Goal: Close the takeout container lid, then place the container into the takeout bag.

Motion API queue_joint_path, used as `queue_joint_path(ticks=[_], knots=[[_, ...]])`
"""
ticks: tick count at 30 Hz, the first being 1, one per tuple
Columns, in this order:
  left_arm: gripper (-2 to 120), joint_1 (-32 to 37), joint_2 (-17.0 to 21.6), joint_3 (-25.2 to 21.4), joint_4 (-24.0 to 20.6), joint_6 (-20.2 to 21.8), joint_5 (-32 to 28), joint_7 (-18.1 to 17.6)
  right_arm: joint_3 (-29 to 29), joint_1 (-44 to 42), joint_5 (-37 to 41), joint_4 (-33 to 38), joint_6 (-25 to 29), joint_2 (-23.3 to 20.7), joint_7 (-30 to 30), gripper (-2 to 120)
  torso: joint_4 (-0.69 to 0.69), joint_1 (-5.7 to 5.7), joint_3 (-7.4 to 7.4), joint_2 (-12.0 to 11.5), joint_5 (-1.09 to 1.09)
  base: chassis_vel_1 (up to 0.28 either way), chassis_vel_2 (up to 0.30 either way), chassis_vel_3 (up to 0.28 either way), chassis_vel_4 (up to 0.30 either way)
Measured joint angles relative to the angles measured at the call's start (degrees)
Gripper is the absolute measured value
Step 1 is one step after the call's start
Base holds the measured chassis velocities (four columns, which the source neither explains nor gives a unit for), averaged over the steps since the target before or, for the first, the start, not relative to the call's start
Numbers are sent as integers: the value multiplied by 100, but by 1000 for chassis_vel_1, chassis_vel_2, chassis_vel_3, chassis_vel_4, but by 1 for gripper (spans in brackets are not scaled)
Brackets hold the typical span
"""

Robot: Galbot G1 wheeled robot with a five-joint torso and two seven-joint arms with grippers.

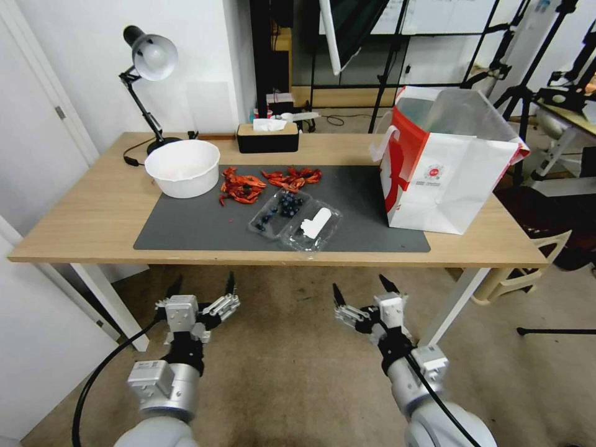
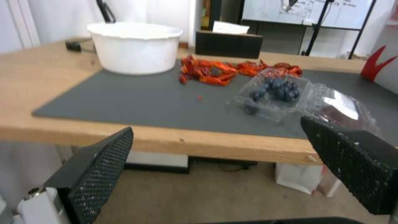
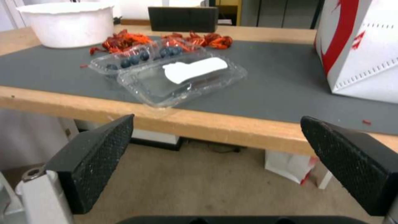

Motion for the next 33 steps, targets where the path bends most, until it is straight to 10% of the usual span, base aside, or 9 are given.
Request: queue_joint_path(ticks=[5, 20, 33], knots=[[100, -100, 213, 448, -26, 300, -587, -557, 43, 37, 25, 2, -5, -25, 8, 100, -1, 0, 0, 0, 1, 0, 0, 0, 0], [100, -123, 248, 383, 215, 143, -669, -455, 46, 158, 244, -163, -10, -55, 64, 100, 0, 0, 0, 0, 1, 0, 0, 0, 0], [100, -203, 429, 163, 347, 51, -826, -304, -599, 1130, 2783, -717, -71, -148, -147, 100, 1, 0, -1, 0, 0, 0, 0, 0, 0]])
